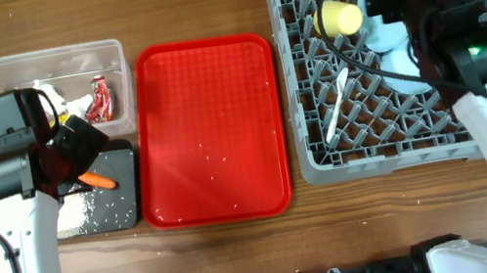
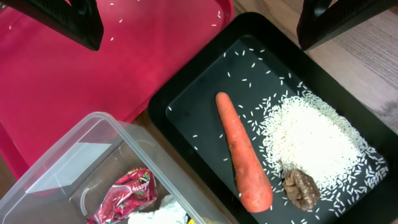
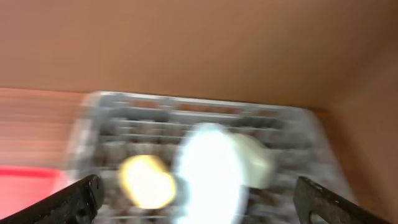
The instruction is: Sort waste into correct bins and load items into the dishwasher rack
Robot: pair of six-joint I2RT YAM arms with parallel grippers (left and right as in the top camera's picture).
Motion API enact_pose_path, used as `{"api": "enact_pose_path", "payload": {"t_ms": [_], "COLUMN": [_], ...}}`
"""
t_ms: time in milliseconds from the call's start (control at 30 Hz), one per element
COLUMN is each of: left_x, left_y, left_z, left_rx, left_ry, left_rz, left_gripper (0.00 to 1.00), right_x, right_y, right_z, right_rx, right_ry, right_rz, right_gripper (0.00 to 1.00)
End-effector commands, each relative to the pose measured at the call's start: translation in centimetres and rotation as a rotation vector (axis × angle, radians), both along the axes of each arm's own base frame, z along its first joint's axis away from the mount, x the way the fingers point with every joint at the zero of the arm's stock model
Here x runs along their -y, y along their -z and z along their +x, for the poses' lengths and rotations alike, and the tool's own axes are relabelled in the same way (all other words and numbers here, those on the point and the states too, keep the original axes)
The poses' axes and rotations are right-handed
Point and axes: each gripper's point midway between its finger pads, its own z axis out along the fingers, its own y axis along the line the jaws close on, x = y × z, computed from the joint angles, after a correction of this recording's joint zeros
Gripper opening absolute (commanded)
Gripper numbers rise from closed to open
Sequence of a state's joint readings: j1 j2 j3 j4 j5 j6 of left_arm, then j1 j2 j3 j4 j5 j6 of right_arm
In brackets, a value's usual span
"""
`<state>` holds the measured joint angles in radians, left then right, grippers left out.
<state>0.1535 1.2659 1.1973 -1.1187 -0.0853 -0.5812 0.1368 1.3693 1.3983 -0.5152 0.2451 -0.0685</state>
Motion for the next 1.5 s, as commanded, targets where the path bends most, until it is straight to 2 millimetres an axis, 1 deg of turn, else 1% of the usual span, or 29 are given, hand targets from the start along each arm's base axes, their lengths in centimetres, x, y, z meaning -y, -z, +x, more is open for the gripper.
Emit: {"api": "enact_pose_path", "payload": {"t_ms": [0, 333, 600, 667, 733, 833, 867, 933, 967, 1000, 1067, 1133, 1167, 1200, 1233, 1267, 1300, 1333, 1400, 1467], "left_x": [-0.4, -0.4, -0.4, -0.4, -0.4, -0.4, -0.4, -0.4, -0.4, -0.4, -0.4, -0.4, -0.4, -0.4, -0.4, -0.4, -0.4, -0.4, -0.4, -0.4], "left_y": [-0.6, -0.6, -0.6, -0.6, -0.6, -0.6, -0.6, -0.6, -0.6, -0.6, -0.6, -0.6, -0.6, -0.6, -0.6, -0.6, -0.6, -0.6, -0.6, -0.6], "left_z": [0.0, 0.0, 0.0, 0.0, 0.0, 0.0, 0.0, 0.0, 0.0, 0.0, 0.0, 0.0, 0.0, 0.0, 0.0, 0.0, 0.0, 0.0, 0.0, 0.0], "left_rx": [0.018, 0.019, 0.018, 0.018, 0.018, 0.018, 0.019, 0.018, 0.018, 0.019, 0.019, 0.018, 0.018, 0.018, 0.018, 0.018, 0.019, 0.018, 0.018, 0.018], "left_ry": [-0.018, -0.018, -0.018, -0.018, -0.018, -0.018, -0.018, -0.018, -0.018, -0.017, -0.018, -0.018, -0.018, -0.018, -0.018, -0.018, -0.018, -0.018, -0.018, -0.018], "left_rz": [0.014, 0.014, 0.014, 0.014, 0.014, 0.014, 0.014, 0.014, 0.014, 0.013, 0.014, 0.014, 0.014, 0.014, 0.014, 0.014, 0.014, 0.014, 0.014, 0.014], "left_gripper": [1.00, 1.00, 1.00, 1.00, 1.00, 1.00, 1.00, 1.00, 1.00, 1.00, 1.00, 1.00, 1.00, 1.00, 1.00, 1.00, 1.00, 1.00, 1.00, 1.00], "right_x": [-4.3, -4.4, -4.4, -3.2, -3.0, -2.7, -2.5, -2.2, -1.9, -1.7, -1.2, -1.2, -1.5, -2.1, -2.5, -2.8, -3.0, -3.2, -3.6, -3.7], "right_y": [0.2, 1.6, 1.7, 1.7, 1.2, -0.7, -2.3, -4.1, -5.4, -6.6, -8.4, -9.6, -9.8, -9.9, -9.6, -9.3, -8.5, -7.7, -6.0, -3.8], "right_z": [-0.1, 0.4, 0.4, -0.4, -1.6, -3.9, -5.3, -7.1, -8.3, -9.8, -13.2, -16.6, -17.8, -19.5, -21.0, -22.0, -23.4, -24.4, -25.2, -24.9], "right_rx": [-0.017, -0.054, -0.058, -0.072, -0.080, -0.054, -0.016, 0.029, 0.067, 0.100, 0.151, 0.205, 0.227, 0.257, 0.282, 0.306, 0.356, 0.403, 0.493, 0.588], "right_ry": [-0.171, -0.167, -0.166, -0.156, -0.166, -0.167, -0.168, -0.171, -0.178, -0.186, -0.189, -0.212, -0.238, -0.280, -0.317, -0.341, -0.365, -0.385, -0.418, -0.413], "right_rz": [0.202, 0.201, 0.200, 0.099, 0.072, 0.073, 0.075, 0.069, 0.047, 0.035, 0.030, 0.048, 0.058, 0.073, 0.086, 0.092, 0.099, 0.102, 0.107, 0.153], "right_gripper": [1.00, 1.00, 1.00, 1.00, 1.00, 1.00, 1.00, 1.00, 1.00, 1.00, 1.00, 1.00, 1.00, 1.00, 1.00, 1.00, 1.00, 1.00, 1.00, 1.00]}}
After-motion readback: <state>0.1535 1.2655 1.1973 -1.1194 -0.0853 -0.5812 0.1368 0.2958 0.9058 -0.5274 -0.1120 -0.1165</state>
